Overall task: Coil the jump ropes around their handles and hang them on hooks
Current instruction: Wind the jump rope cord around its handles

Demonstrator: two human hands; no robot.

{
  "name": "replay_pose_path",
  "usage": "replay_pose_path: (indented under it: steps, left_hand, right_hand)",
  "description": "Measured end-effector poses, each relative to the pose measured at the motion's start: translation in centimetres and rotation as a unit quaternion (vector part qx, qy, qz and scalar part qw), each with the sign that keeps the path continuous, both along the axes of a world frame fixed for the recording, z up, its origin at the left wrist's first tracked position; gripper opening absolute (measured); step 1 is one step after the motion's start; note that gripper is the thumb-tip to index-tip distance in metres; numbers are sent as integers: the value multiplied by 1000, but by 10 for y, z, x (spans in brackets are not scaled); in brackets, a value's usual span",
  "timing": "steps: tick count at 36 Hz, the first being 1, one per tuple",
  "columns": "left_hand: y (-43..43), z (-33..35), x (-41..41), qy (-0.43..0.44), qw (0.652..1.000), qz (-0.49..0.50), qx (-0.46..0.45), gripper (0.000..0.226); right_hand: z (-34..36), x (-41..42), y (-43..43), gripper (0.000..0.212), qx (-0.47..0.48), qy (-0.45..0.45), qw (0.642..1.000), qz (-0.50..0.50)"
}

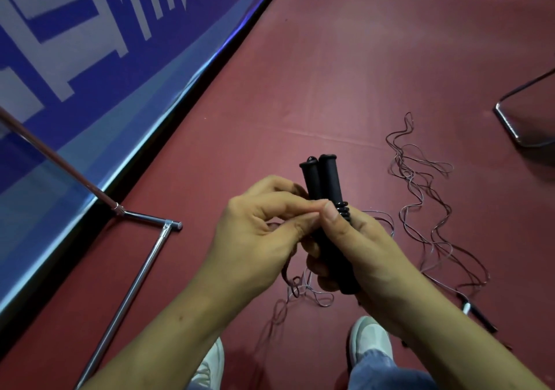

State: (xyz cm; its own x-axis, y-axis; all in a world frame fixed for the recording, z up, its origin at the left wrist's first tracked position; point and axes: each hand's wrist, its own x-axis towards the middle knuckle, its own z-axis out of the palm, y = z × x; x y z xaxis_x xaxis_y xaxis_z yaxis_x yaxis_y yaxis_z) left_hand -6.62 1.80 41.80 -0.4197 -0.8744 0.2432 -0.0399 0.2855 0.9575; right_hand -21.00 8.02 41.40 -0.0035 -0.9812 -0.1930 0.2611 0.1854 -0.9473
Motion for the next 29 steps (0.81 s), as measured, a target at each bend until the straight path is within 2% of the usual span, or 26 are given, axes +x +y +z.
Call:
replay_pose_path:
  steps: [3,8,11,17,22,25,29]
  left_hand:
    - [-4,1,-1,-3,1000,11,-2,12]
    - [-6,3,4,-28,999,2,24,12]
    - [-4,4,6,-63,998,2,31,9]
    - [-3,9,8,-84,995,1,60,11]
    - [-10,13,14,-125,989,-26,72,9]
    - [-15,17,21,-149,983,-66,83,15]
    - [-20,22,26,-170,977,-82,96,15]
  right_hand:
    - [1,1,0,40,19,0,1000,-8]
    - [2,2,-3,45,39,57,996,-52]
    - [0,1,-4,55,83,39,994,-62]
    - [-1,-2,-4,47,96,-29,993,-59]
    - [2,-3,-6,42,105,-40,992,-53]
    - [5,-6,-5,52,117,-44,991,-44]
    - [7,-6,-3,54,126,-66,990,-20]
